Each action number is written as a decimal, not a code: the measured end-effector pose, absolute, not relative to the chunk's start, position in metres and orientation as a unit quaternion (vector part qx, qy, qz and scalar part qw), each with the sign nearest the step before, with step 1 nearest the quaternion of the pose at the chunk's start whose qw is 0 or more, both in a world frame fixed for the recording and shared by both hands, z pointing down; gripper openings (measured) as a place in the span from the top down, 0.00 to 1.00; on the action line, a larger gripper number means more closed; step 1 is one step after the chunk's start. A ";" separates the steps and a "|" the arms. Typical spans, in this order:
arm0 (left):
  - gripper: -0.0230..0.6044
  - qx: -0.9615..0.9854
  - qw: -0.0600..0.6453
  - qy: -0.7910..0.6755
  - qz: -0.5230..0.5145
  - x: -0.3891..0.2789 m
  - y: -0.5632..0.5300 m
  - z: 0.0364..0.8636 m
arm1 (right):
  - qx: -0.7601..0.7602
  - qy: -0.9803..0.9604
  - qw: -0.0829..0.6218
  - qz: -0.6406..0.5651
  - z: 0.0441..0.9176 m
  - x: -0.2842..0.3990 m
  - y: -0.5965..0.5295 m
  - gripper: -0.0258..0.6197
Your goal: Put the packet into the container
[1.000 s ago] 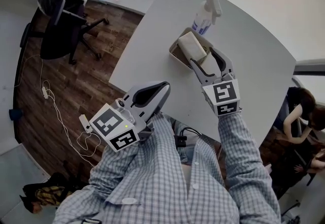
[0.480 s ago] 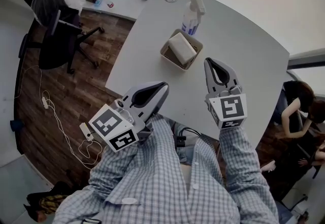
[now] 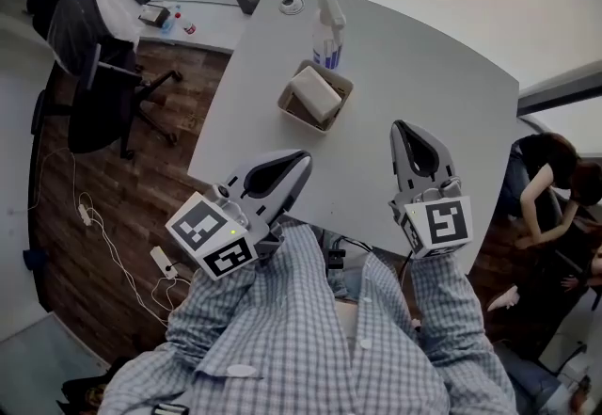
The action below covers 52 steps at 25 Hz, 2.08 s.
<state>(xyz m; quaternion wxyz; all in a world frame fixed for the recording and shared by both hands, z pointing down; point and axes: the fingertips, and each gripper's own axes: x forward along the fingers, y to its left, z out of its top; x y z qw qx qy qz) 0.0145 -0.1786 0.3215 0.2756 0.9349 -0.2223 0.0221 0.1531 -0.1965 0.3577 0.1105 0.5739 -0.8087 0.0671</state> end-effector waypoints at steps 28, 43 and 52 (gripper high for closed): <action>0.95 0.947 0.258 -0.188 0.028 0.043 -0.181 0.305 | 0.671 -0.731 0.074 0.100 0.337 0.232 -0.106 0.94; 0.95 0.946 0.261 -0.190 0.030 0.040 -0.179 0.305 | 0.668 -0.734 0.073 0.096 0.334 0.224 -0.111 0.94; 0.95 0.946 0.262 -0.191 0.029 0.041 -0.177 0.306 | 0.663 -0.738 0.081 0.096 0.337 0.222 -0.112 0.94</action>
